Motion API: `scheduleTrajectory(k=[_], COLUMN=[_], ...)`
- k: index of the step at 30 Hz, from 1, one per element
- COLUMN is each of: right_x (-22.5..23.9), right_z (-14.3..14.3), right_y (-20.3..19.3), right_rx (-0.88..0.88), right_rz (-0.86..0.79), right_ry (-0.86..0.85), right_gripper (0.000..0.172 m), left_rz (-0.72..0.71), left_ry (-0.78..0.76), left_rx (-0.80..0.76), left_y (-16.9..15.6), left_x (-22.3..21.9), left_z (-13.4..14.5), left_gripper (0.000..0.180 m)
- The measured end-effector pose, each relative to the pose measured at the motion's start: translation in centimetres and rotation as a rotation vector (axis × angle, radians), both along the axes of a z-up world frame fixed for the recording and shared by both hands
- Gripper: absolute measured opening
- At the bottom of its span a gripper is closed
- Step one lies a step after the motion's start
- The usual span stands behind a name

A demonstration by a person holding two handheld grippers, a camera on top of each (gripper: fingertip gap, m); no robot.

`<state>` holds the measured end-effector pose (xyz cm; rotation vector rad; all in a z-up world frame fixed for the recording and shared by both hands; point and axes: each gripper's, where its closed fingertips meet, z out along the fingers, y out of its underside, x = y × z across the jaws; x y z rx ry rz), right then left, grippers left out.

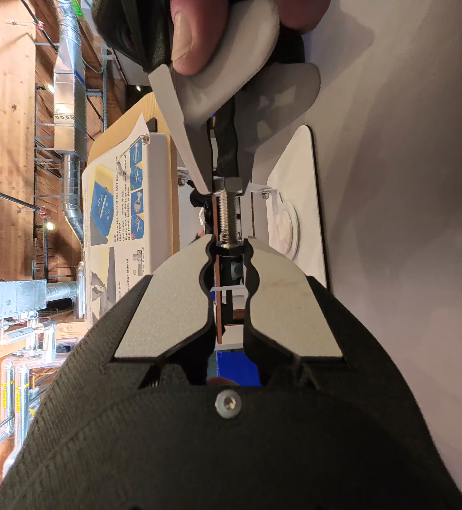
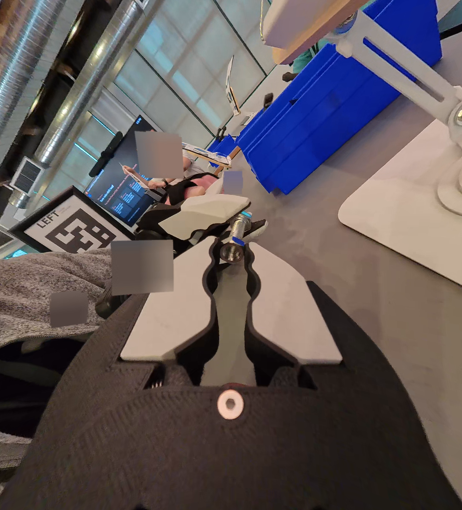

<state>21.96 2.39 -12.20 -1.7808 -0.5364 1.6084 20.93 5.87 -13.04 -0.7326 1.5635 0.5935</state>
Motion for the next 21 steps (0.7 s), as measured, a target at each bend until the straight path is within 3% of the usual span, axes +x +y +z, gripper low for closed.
scheduleTrajectory(k=[11,21], right_x=[-0.16,-0.25], right_z=[0.05,0.25], right_y=[0.03,-0.10], right_rx=[0.012,0.148], right_rz=[-0.012,-0.027], right_ry=[0.043,-0.066], right_gripper=[0.016,0.017], left_rz=[0.012,0.031], left_ry=[0.006,0.005], left_rx=[0.003,-0.036], left_y=[0.48,0.64], left_x=[0.05,-0.03], left_z=[0.04,0.16], left_gripper=[0.018,0.018])
